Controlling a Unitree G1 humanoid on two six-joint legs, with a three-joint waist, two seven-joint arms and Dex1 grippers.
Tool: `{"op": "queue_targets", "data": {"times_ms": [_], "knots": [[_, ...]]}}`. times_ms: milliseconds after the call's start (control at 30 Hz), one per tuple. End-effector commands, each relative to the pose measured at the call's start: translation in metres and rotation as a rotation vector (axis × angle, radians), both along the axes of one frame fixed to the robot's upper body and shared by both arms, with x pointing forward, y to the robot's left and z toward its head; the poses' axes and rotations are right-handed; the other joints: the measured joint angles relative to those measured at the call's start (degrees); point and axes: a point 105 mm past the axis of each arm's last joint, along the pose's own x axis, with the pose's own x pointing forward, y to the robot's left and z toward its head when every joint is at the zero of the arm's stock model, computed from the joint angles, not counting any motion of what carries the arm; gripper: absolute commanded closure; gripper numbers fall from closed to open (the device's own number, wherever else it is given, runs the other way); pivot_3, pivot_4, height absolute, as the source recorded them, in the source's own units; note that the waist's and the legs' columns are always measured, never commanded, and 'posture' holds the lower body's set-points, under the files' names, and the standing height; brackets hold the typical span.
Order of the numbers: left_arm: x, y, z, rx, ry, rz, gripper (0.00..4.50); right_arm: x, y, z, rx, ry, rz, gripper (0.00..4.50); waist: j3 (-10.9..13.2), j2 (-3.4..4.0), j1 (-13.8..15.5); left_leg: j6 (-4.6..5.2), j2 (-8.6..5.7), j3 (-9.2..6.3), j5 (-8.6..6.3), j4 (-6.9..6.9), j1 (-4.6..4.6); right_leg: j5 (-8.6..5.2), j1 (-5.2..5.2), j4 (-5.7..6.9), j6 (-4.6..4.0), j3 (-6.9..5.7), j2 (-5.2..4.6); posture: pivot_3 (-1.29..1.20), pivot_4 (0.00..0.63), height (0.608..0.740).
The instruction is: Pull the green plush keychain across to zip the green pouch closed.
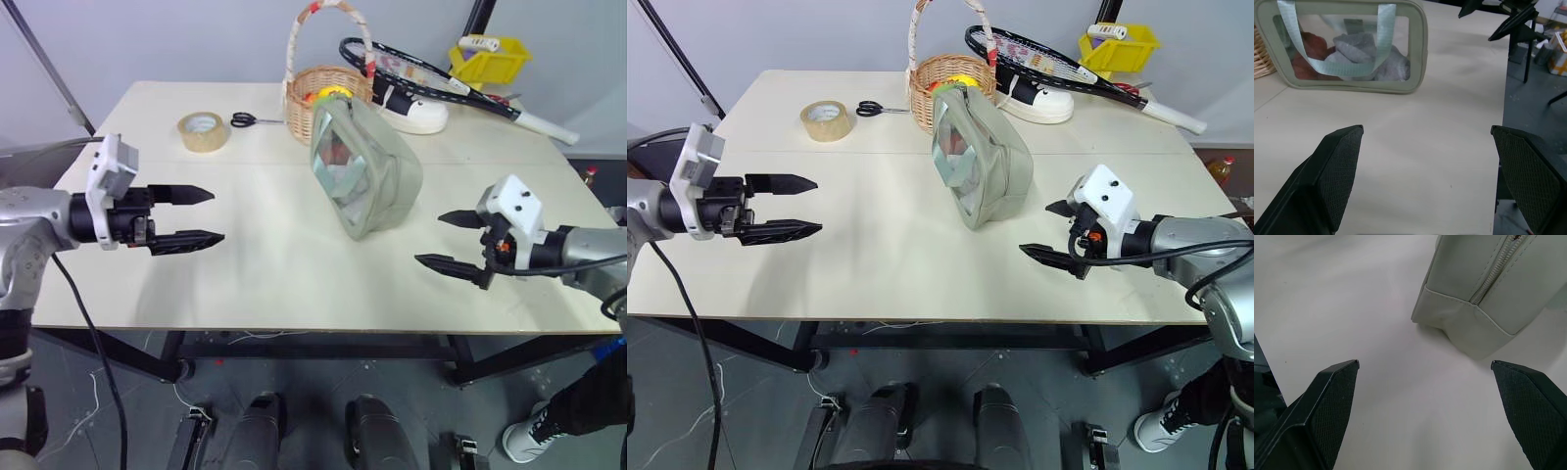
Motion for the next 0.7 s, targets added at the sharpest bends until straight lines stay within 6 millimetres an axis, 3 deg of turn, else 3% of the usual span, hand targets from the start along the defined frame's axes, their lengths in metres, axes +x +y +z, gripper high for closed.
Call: {"op": "queue_targets", "data": {"times_ms": [33,400,567,700], "knots": [[0.002,0.001,0.014,-0.024,-0.053,0.009,0.04,-0.003,0.002,0.013,-0.02,-0.057,0.018,0.0,0.0,0.0,0.0,0.0,0.0,0.0,0.0,0.0,0.0,0.0,0.0,0.0,0.0,0.0,0.0,0.0,0.15,0.653],[0.006,0.002,0.026,-0.066,-0.078,0.02,0.04,-0.005,0.01,0.02,-0.04,-0.074,0.058,0.0,0.0,0.0,-0.1,0.0,-0.01,0.0,0.0,0.03,-0.04,0.0,-0.02,0.04,0.01,-0.06,0.01,0.0,0.15,0.653],[0.011,0.002,0.059,-0.241,-0.123,0.035,0.04,0.007,0.027,0.049,0.001,-0.076,0.069,0.0,0.0,0.01,-0.2,0.04,-0.01,-0.06,0.02,0.08,-0.07,0.03,-0.07,0.1,-0.02,-0.07,0.01,0.0,0.15,0.653],[0.012,-0.003,0.069,-0.295,-0.133,0.007,0.04,0.028,0.042,0.072,0.055,-0.068,0.037,0.0,0.0,0.0,-0.3,0.04,-0.01,-0.1,0.02,0.04,-0.06,0.02,-0.07,0.05,-0.01,-0.08,0.01,0.0,0.15,0.653]]}}
